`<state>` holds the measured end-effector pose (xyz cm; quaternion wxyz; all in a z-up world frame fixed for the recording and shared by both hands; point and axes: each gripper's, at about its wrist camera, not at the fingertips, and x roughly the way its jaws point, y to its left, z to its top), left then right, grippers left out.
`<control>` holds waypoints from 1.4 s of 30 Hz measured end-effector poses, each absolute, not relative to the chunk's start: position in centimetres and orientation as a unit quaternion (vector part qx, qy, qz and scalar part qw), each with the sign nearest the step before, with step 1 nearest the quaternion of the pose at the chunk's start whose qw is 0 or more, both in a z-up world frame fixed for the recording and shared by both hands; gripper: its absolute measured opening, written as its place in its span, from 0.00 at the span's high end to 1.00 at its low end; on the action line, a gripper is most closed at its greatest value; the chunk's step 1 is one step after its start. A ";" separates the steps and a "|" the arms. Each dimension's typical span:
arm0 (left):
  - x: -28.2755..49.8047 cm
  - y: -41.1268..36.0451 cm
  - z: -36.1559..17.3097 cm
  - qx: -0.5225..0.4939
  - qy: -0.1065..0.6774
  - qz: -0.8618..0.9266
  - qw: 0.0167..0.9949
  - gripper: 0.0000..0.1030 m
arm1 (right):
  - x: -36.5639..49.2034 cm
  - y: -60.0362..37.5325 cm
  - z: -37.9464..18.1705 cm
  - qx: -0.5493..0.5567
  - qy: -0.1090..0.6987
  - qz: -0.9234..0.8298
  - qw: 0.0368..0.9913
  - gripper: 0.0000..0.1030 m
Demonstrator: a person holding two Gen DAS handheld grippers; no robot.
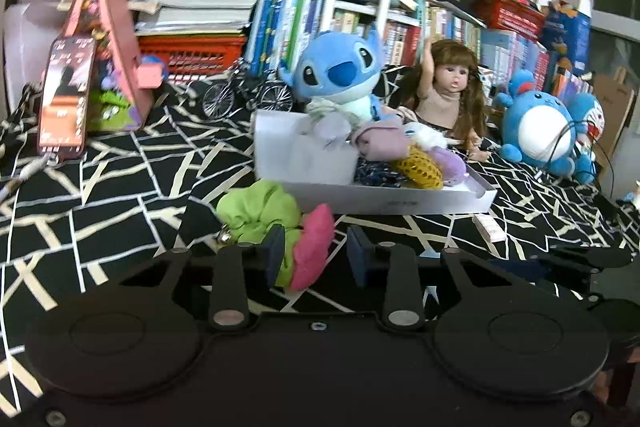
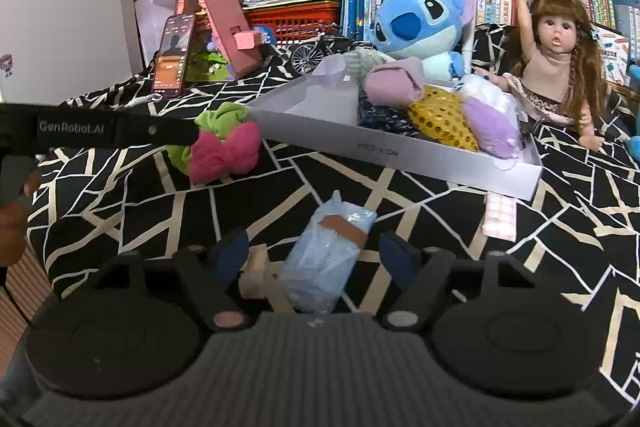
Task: Organize soft objects
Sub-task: 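Grasp the light blue packet with the right tool while the left tool approaches the scrunchies, then grasp the green and pink scrunchies with the left tool while the right tool lifts the packet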
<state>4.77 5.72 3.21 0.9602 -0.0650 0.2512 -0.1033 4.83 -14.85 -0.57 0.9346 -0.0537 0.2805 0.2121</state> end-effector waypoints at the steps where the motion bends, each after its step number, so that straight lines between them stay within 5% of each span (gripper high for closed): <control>1: 4.8 5.5 3.3 -0.059 0.249 -0.105 0.961 0.69 | 4.8 -14.7 -0.7 -0.055 0.282 0.214 0.934 0.22; 8: 5.8 4.5 2.6 -0.051 0.266 -0.106 0.957 0.69 | 4.6 -14.0 -1.1 -0.057 0.287 0.225 0.929 0.22; 13: 5.8 4.6 2.6 -0.039 0.243 -0.068 0.967 0.51 | 4.5 -14.2 -0.9 -0.054 0.277 0.219 0.934 0.22; 21: 7.1 6.1 2.0 -0.067 0.268 -0.031 0.961 0.47 | 5.9 -15.4 -0.8 -0.029 0.282 0.171 0.944 0.22; 31: 8.3 5.4 0.9 -0.073 0.304 -0.055 0.948 0.30 | 6.5 -14.2 -1.7 -0.056 0.297 0.158 0.940 0.22; 39: 9.5 5.2 0.1 -0.082 0.324 -0.043 0.942 0.30 | 6.6 -13.8 -1.9 -0.062 0.294 0.161 0.940 0.27; 42: 9.8 5.2 0.0 -0.083 0.324 -0.040 0.941 0.42 | 6.6 -13.7 -2.0 -0.063 0.291 0.162 0.941 0.34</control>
